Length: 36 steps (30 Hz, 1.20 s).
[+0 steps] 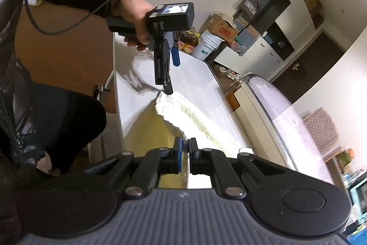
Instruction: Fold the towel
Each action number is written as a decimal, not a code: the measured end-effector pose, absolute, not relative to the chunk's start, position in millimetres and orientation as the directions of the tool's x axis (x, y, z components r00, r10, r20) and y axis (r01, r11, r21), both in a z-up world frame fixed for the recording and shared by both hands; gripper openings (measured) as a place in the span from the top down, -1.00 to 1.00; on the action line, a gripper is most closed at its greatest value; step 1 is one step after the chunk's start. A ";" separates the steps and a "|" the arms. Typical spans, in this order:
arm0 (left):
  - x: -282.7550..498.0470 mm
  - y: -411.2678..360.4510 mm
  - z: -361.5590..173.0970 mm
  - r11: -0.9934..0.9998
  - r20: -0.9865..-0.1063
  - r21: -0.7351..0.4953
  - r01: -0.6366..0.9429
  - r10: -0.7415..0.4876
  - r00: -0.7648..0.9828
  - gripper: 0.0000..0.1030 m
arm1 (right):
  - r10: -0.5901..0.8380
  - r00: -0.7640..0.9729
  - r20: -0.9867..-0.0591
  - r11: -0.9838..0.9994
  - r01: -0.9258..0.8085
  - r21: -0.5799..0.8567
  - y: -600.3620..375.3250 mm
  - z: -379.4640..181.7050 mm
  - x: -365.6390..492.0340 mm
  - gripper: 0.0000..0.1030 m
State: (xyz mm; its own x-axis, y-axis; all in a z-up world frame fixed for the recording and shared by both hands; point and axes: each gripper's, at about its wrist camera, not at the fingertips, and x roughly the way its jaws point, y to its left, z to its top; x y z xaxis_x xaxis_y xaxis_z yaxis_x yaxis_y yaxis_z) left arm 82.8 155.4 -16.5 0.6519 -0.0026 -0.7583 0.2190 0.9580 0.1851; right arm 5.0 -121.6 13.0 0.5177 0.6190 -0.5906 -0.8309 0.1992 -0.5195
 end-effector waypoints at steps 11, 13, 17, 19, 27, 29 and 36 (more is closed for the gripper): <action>90.1 181.4 21.8 0.984 -0.658 0.159 0.076 0.048 0.752 -1.00 | 0.663 0.358 -0.657 0.192 -0.930 -0.314 -115.2 53.2 115.3 0.88; 91.8 185.9 25.1 0.987 -0.651 0.153 0.056 0.058 0.757 -1.00 | 0.670 0.312 -0.674 0.176 -0.948 -0.265 -107.2 56.3 145.0 0.88; 95.1 192.6 27.0 0.989 -0.644 0.146 0.017 0.082 0.761 -1.00 | 0.664 0.240 -0.708 0.139 -0.970 -0.199 -93.4 56.2 189.4 0.88; 97.1 193.9 26.0 0.989 -0.645 0.147 0.007 0.090 0.759 -1.00 | 0.663 0.205 -0.720 0.124 -0.979 -0.164 -86.1 54.4 210.2 0.87; 105.0 194.4 21.7 0.990 -0.644 0.139 -0.001 0.091 0.760 -1.00 | 0.646 0.132 -0.752 0.118 -0.990 -0.072 -68.5 32.3 267.5 0.88; 108.3 193.7 20.6 0.991 -0.646 0.137 0.002 0.088 0.758 -1.00 | 0.649 0.114 -0.752 0.131 -0.991 -0.037 -66.6 27.1 281.4 0.88; 114.9 191.9 15.3 0.990 -0.653 0.139 0.014 0.080 0.753 -1.00 | 0.635 0.081 -0.768 0.178 -0.983 0.043 -64.7 4.1 321.4 0.88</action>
